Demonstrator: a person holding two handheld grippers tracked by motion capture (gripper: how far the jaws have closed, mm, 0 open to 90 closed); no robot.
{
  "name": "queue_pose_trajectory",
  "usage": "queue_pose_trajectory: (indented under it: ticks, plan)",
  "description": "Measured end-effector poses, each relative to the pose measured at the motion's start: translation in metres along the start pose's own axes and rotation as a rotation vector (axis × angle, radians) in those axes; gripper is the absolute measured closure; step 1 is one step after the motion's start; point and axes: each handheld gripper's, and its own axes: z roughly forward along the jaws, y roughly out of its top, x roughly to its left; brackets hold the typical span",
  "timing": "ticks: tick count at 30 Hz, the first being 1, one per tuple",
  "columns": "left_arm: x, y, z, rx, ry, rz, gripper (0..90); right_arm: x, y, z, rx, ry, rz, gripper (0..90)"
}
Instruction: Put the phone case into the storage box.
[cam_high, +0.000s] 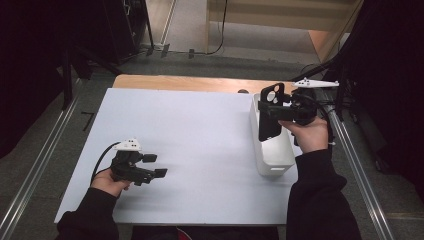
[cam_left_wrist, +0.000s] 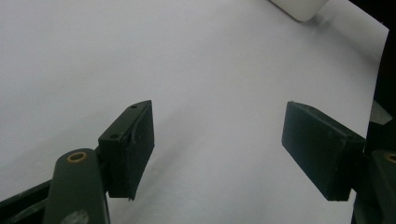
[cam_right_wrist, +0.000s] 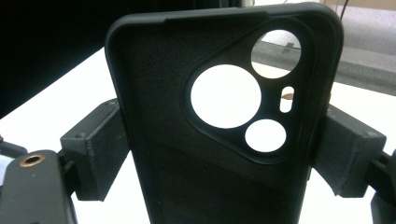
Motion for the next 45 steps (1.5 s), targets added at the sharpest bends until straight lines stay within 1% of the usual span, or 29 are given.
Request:
queue_pose_trajectory:
  ticks: [4, 8, 9, 13, 17, 19, 22, 25, 28, 30, 31, 32, 35, 38, 41, 43, 45]
  plan:
    - [0.000, 0.000, 0.001, 0.004, 0.000, 0.002, 25.1, -0.008, 0.003, 0.002, 0.000, -0.020, 0.011, 12.3]
    - [-0.001, 0.001, 0.000, -0.001, 0.001, 0.003, 25.0, -0.016, 0.006, 0.004, -0.011, -0.036, 0.041, 12.3]
    - [-0.001, 0.000, 0.000, -0.010, 0.002, 0.005, 25.0, -0.017, 0.007, 0.004, -0.011, -0.042, 0.043, 12.3]
    - [-0.001, 0.001, -0.001, -0.015, 0.007, 0.004, 25.0, -0.022, 0.012, 0.007, -0.012, -0.071, 0.047, 12.3]
    - [-0.002, 0.001, 0.000, -0.012, 0.002, 0.005, 25.0, -0.025, 0.017, 0.010, -0.022, -0.094, 0.051, 12.3]
    - [-0.001, 0.001, 0.000, -0.005, 0.002, 0.009, 25.0, -0.028, 0.021, 0.012, -0.024, -0.114, 0.050, 12.3]
    - [-0.002, 0.001, 0.000, -0.007, 0.003, 0.010, 25.0, -0.031, 0.024, 0.015, -0.035, -0.125, 0.066, 12.3]
    - [-0.002, 0.001, 0.000, -0.010, -0.001, 0.009, 25.0, -0.034, 0.025, 0.020, -0.044, -0.141, 0.065, 12.3]
    - [-0.001, 0.001, 0.000, -0.010, -0.005, 0.010, 25.0, -0.039, 0.025, 0.026, -0.049, -0.153, 0.086, 12.3]
    - [-0.002, 0.001, -0.001, -0.013, -0.011, 0.004, 25.0, -0.044, 0.026, 0.030, -0.062, -0.147, 0.116, 12.3]
    - [-0.003, 0.001, -0.001, -0.019, -0.011, -0.002, 25.0, -0.046, 0.026, 0.031, -0.066, -0.142, 0.122, 12.3]
    - [-0.003, 0.001, -0.001, -0.021, -0.015, 0.001, 25.0, -0.047, 0.026, 0.033, -0.073, -0.146, 0.132, 12.3]
    - [-0.003, 0.001, -0.001, -0.015, -0.013, 0.011, 25.1, -0.051, 0.027, 0.039, -0.069, -0.167, 0.127, 12.3]
    - [-0.003, 0.001, -0.001, -0.015, -0.010, 0.008, 25.1, -0.053, 0.032, 0.044, -0.074, -0.192, 0.115, 12.3]
    - [-0.003, 0.001, -0.001, -0.019, -0.009, 0.004, 25.1, -0.053, 0.035, 0.046, -0.081, -0.201, 0.120, 12.3]
    - [-0.003, 0.001, -0.002, -0.018, -0.005, 0.006, 25.1, -0.054, 0.035, 0.049, -0.077, -0.211, 0.116, 12.3]
    - [-0.003, 0.001, -0.002, -0.023, -0.003, 0.009, 25.0, -0.056, 0.035, 0.051, -0.074, -0.219, 0.123, 12.3]
